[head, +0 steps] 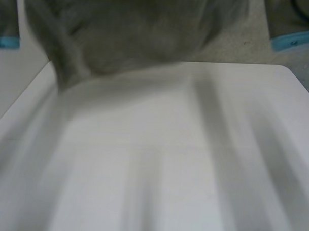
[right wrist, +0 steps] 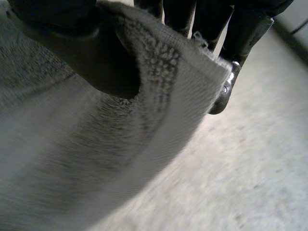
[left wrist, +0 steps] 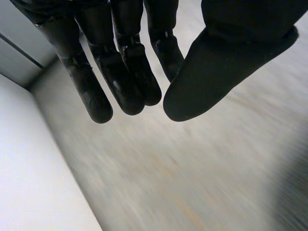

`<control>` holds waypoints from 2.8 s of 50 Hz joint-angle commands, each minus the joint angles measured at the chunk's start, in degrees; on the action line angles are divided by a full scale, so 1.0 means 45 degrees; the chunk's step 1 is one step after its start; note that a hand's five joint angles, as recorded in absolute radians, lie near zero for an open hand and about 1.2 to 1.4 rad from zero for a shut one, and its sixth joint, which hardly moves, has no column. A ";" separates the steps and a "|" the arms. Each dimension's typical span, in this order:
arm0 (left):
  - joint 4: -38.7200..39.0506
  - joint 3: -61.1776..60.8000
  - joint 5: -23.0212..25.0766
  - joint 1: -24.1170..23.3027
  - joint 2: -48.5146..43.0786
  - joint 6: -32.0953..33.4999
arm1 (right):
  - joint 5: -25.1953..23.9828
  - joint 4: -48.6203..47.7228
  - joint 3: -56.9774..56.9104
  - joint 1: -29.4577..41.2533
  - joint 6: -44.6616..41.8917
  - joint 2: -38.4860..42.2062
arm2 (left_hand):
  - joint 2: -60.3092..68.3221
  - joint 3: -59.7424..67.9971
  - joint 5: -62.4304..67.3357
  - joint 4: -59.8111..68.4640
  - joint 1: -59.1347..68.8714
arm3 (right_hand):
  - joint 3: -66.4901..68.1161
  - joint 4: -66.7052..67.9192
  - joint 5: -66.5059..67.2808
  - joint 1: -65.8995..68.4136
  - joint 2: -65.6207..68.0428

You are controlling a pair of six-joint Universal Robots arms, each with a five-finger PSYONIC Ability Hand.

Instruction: Fold the laundry

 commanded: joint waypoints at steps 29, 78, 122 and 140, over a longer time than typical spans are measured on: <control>0.0747 -1.2762 0.3756 -0.0155 -0.0114 -0.1135 | -0.0991 0.4769 1.1936 -0.0384 0.0071 -0.1937 | -1.1175 -1.1172 -1.0836 -1.1191 -1.0416 | 0.0698 0.0800 0.0682 0.0853 0.0668; 0.1039 -1.0809 0.0475 -0.4666 -0.1754 -0.4612 | -0.1071 0.6957 1.2893 0.0358 0.0305 -0.8774 | -1.2335 -1.2332 -1.1995 -1.2350 -1.1575 | 0.0698 0.0800 0.0682 0.0853 0.0668; 0.1919 -1.1448 -0.2105 -0.1915 0.0523 -0.4109 | -0.1208 0.8050 1.3811 -0.1572 -0.0277 -1.0205 | 0.2276 0.2279 0.2616 0.2261 0.3036 | 0.0698 0.0800 0.0682 0.0853 0.0668; -0.0165 -1.5398 0.2406 -0.1620 0.6645 -0.1292 | -0.1188 0.8246 1.5254 -0.2005 -0.1840 -0.8700 | 0.2276 0.2279 0.2616 0.2261 0.3036 | 0.0698 0.0800 0.0682 0.0853 0.0668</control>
